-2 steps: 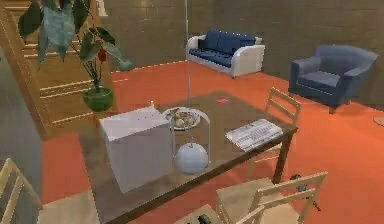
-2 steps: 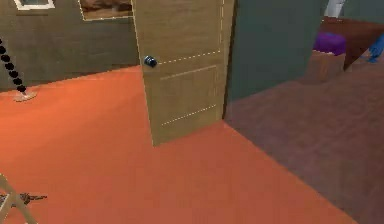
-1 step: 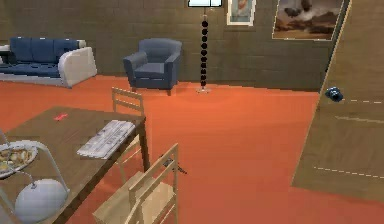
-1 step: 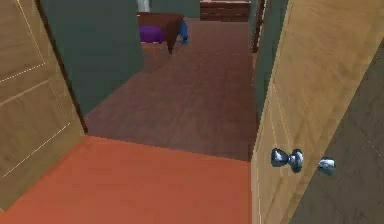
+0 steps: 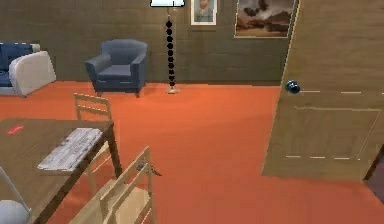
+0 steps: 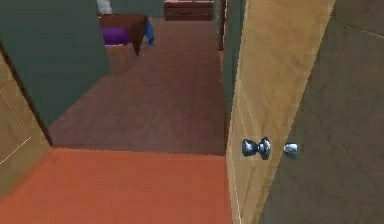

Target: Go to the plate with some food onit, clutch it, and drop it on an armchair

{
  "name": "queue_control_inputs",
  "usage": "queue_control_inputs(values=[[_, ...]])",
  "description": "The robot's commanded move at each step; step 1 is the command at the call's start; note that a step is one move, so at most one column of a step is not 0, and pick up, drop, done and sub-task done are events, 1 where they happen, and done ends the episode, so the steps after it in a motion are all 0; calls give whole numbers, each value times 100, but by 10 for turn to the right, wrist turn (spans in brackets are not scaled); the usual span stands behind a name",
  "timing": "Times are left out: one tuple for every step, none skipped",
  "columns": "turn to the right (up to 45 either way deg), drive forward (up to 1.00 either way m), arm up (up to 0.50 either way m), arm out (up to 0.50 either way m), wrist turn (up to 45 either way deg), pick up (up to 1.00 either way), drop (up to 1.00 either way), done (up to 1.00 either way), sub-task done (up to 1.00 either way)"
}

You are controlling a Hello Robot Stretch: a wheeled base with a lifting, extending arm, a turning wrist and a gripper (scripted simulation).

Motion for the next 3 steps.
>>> queue_control_inputs(values=[[0,100,0,0,0,0,0,0,0],[-330,0,0,0,0,0,0,0,0],[0,95,0,0,0,0,0,0,0]])
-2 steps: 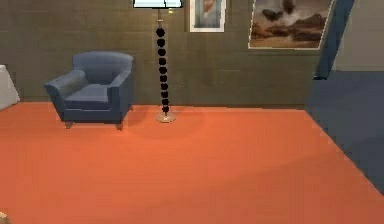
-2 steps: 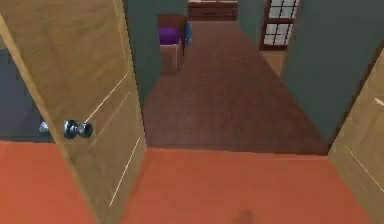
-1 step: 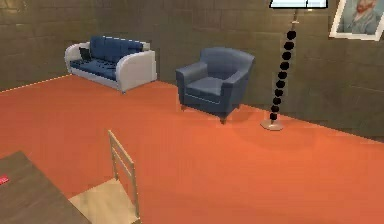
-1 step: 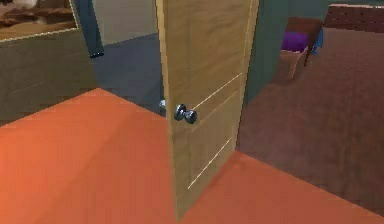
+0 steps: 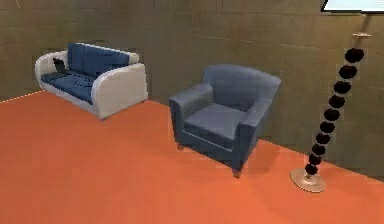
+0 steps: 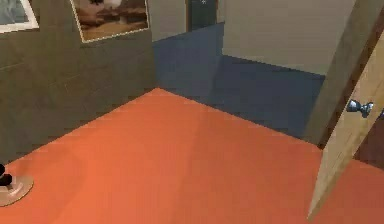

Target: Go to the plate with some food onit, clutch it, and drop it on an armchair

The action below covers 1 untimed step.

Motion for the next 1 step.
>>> queue_control_inputs(values=[[-420,0,0,0,0,0,0,0,0]])
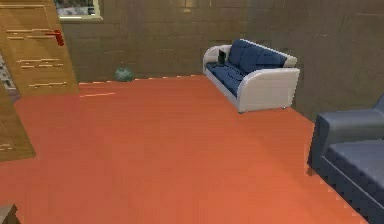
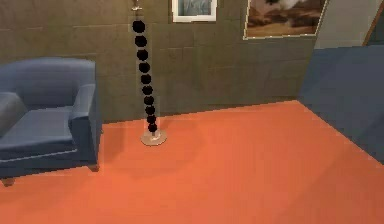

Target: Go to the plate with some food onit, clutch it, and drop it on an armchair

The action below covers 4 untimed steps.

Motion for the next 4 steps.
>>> queue_control_inputs(values=[[0,20,0,0,0,0,0,0,0],[-120,0,0,0,0,0,0,0,0],[0,35,0,0,0,0,0,0,0],[-450,0,0,0,0,0,0,0,0]])
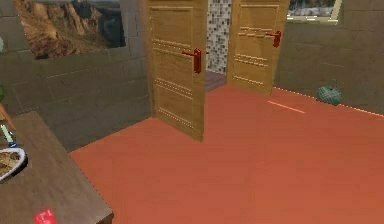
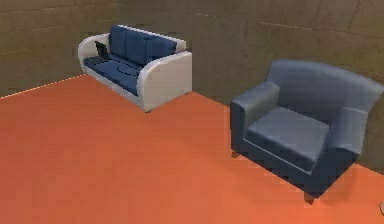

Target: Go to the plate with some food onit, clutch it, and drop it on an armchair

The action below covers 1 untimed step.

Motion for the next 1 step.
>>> queue_control_inputs(values=[[-60,0,0,0,0,0,0,0,0]])
